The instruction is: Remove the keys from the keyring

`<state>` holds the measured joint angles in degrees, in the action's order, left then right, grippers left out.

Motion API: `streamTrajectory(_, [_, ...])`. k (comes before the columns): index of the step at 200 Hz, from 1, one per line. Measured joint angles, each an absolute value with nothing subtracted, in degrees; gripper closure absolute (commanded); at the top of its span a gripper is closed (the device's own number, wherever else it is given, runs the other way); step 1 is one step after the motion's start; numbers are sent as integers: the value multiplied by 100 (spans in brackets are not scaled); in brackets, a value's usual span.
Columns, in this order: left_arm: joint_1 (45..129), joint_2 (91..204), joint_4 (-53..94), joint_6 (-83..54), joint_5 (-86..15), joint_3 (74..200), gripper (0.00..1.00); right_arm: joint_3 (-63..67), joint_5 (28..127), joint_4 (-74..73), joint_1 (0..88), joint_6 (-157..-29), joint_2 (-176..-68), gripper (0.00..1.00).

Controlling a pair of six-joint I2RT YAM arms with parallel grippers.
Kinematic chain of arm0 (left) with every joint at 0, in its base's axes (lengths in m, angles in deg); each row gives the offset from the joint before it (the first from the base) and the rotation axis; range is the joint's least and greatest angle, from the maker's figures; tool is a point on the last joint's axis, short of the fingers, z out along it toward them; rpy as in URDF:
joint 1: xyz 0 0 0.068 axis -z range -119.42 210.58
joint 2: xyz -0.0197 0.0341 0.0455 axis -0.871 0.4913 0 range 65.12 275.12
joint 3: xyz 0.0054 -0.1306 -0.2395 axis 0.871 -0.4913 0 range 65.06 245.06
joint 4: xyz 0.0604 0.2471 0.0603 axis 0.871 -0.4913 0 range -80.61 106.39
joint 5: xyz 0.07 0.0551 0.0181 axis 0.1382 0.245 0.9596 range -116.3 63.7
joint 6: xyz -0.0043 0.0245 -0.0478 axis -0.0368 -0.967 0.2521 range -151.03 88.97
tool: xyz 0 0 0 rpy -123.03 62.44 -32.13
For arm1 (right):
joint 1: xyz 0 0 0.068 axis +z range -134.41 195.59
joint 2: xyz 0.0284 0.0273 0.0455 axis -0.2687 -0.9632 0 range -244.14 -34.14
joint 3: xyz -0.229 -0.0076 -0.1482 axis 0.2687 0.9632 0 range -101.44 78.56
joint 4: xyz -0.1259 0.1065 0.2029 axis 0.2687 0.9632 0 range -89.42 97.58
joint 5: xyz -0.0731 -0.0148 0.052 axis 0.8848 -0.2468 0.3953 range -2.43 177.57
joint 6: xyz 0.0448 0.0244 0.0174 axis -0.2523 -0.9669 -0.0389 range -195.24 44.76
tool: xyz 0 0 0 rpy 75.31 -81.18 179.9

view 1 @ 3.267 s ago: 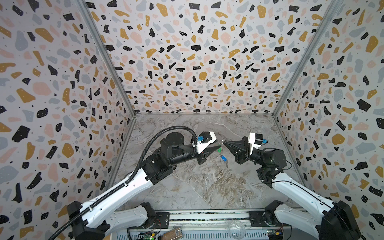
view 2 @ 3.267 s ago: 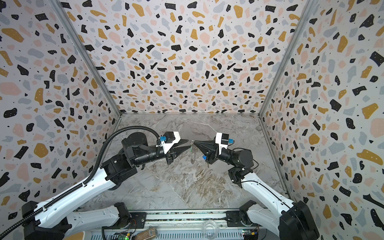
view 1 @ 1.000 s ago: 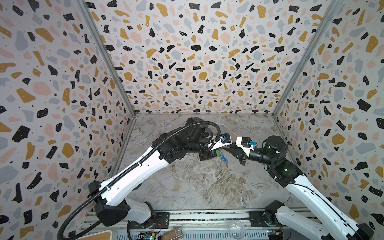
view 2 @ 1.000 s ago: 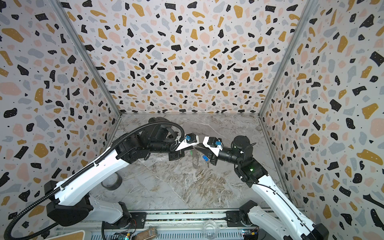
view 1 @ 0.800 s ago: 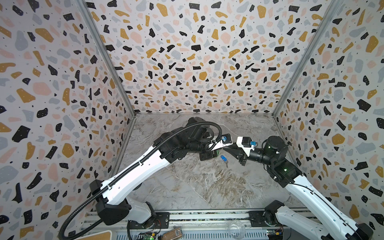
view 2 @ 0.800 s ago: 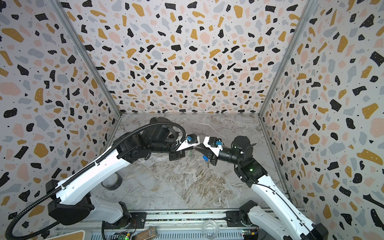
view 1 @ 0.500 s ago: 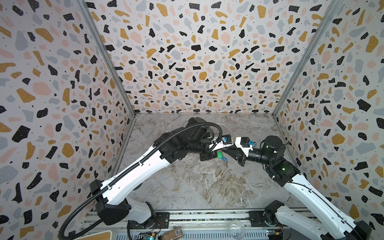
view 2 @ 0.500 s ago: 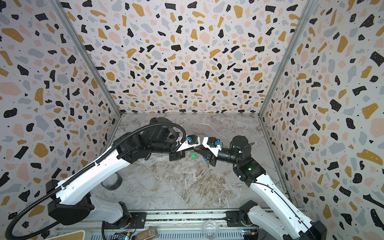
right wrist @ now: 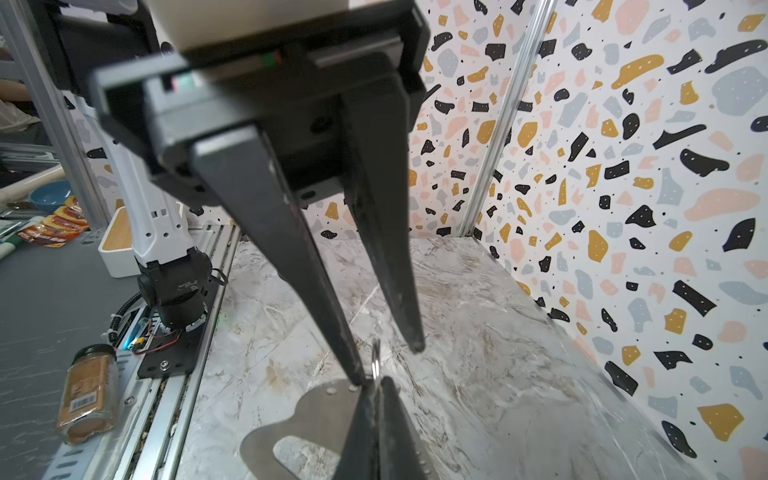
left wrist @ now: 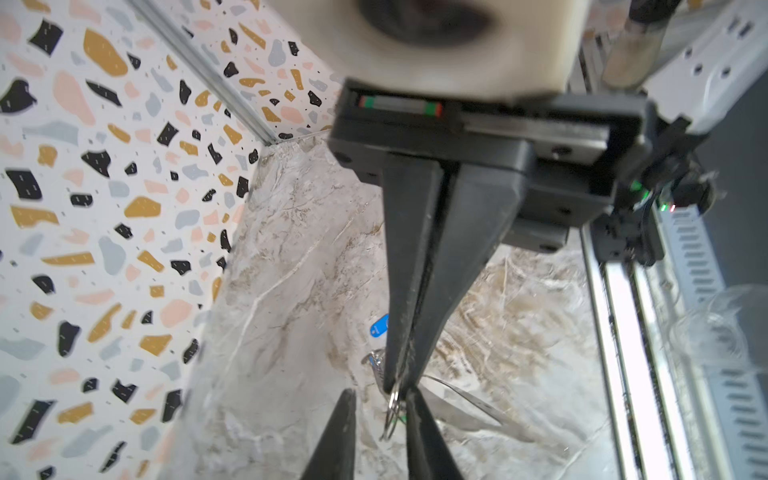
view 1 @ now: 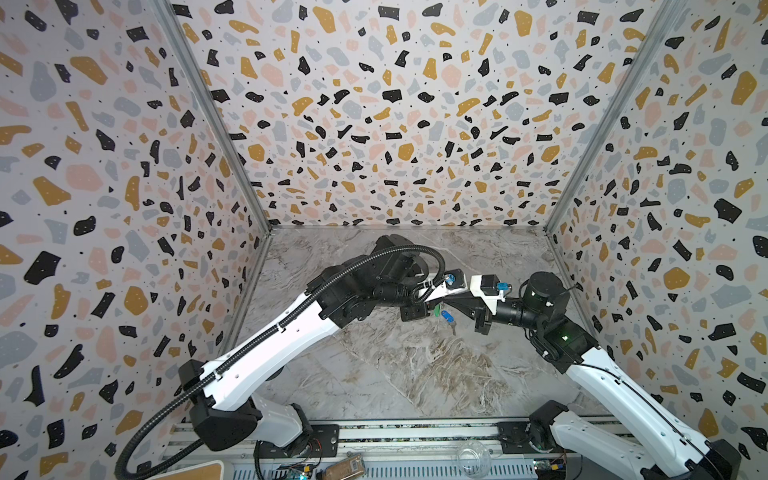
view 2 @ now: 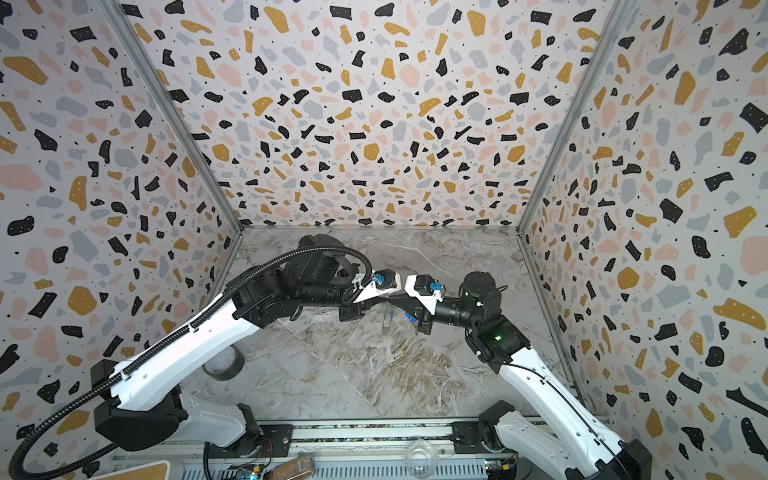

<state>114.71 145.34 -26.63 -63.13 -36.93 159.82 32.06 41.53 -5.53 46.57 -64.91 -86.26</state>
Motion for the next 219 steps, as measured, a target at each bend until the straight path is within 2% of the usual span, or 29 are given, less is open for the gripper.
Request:
streamTrajectory(16, [11471, 14237, -2235, -6278, -3415, 15593, 42, 3333, 4136, -737, 4657, -6602, -8615, 100])
streamTrajectory(27, [11440, 13874, -1802, -6205, -3203, 15153, 39, 3427, 4105, -894, 4657, -6701, -8615, 100])
streamTrajectory(84, [10998, 12355, 163, -5290, -3182, 13245, 37, 3674, 3906, -1816, 4657, -7302, -8619, 100])
streamTrajectory(146, [11025, 12130, 1420, -4260, -3597, 11693, 38, 3792, 3775, -2496, 4657, -7715, -8643, 100])
streamTrajectory(219, [11425, 12064, 2766, -3443, -3662, 11066, 37, 3825, 3762, -2833, 4657, -7949, -8700, 100])
